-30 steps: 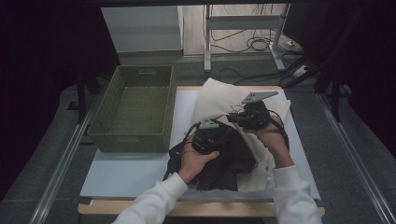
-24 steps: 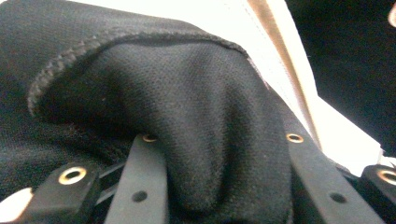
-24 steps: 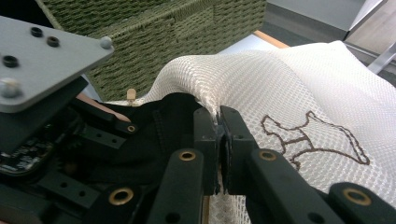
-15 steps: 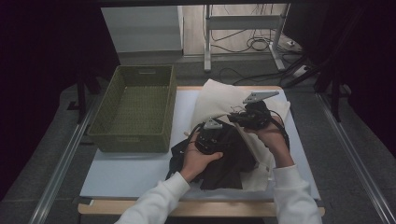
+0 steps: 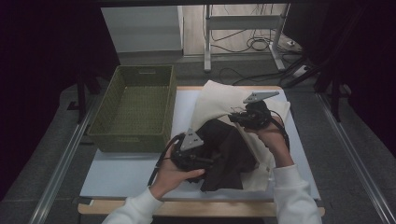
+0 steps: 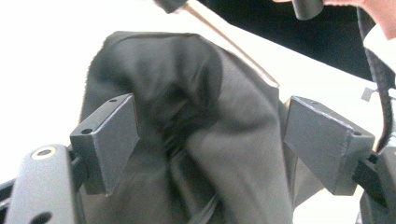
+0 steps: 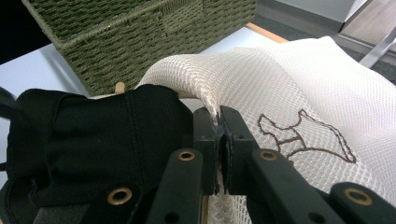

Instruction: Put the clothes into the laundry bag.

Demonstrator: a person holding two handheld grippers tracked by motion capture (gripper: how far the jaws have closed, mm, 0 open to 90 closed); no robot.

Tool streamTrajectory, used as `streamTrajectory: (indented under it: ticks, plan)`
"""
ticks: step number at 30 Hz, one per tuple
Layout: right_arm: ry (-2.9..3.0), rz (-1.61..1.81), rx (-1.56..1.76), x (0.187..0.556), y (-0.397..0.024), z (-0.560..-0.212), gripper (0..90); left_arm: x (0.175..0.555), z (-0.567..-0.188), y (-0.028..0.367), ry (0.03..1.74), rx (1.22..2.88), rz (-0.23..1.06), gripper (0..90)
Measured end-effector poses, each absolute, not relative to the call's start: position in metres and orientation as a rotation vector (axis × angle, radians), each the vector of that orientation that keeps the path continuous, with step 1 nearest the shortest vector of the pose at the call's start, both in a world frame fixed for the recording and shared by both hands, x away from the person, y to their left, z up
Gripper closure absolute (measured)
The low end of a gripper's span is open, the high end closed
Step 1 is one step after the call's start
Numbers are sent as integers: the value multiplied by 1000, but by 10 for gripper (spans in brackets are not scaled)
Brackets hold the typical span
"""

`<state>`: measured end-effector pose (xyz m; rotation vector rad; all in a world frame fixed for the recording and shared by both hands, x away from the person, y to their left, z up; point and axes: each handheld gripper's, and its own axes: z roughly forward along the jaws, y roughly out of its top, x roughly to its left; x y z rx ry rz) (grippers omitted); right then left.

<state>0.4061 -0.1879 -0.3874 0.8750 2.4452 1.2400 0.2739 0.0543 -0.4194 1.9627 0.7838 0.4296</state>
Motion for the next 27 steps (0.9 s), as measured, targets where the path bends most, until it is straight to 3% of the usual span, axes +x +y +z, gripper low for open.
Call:
streamTrajectory:
  ticks: [13, 27]
  plan:
    - [2448, 1232, 882, 407, -187, -389, 854, 268, -444, 101, 923, 1972, 450, 184]
    - [2450, 1230, 879, 407, -188, -389, 853, 286, -496, 75, 927, 2211, 295, 218]
